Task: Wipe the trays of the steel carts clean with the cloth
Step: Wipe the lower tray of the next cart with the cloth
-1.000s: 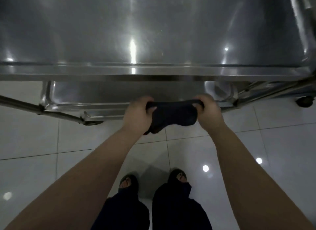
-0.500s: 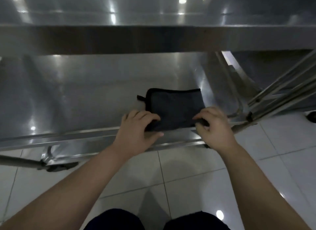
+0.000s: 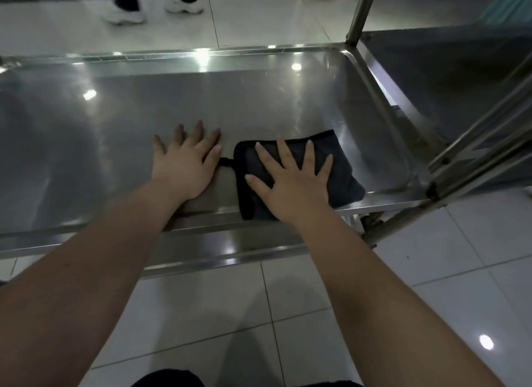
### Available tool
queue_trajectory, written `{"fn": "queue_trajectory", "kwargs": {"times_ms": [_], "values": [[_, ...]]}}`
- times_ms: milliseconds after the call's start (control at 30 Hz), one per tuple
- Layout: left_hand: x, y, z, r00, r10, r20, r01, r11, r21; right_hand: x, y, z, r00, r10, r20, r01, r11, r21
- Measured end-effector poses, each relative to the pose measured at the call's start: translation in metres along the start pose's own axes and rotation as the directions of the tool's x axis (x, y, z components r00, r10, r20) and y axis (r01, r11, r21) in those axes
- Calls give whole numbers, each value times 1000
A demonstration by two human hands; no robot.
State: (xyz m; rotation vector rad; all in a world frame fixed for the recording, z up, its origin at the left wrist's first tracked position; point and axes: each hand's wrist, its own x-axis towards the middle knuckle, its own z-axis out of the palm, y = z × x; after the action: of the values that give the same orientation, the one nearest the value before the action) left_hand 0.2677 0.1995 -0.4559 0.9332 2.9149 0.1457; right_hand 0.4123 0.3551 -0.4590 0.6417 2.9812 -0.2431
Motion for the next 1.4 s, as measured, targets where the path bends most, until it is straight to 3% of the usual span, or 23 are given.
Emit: {"fn": "queue_trajectory", "kwargs": {"times_ms": [267,533,700,867,933,1067,1233,1400], "values": [[20,12,3,998,-56,-24,56,998,-3,34,45,-10,998,-14,-61,13,1000,-18],[29,14,9,997,-60,-57,59,998,-22,41,180,-36,966,256,-36,-257,966,-37],[23,11,13,994,-73,-80,73,997,-8,30,131,-22,972,221,-85,-223,975,-21],[16,7,11,996,-63,-66,62,998,-18,26,7,4,996,34,-84,-34,999,5],[14,5,10,997,-58,-58,57,998,-20,25,-11,8,998,-4,-68,6,1000,18],[9,3,8,999,-41,-29,40,998,-46,16,31,5,993,2,-118,3,999,46],[7,2,8,999,-31,-41,28,998,-54,1,132,-14,982,170,-88,-167,985,32],[11,-2,13,998,-29,-59,27,999,-36,-3,145,-14,977,120,-178,-107,991,80]]}}
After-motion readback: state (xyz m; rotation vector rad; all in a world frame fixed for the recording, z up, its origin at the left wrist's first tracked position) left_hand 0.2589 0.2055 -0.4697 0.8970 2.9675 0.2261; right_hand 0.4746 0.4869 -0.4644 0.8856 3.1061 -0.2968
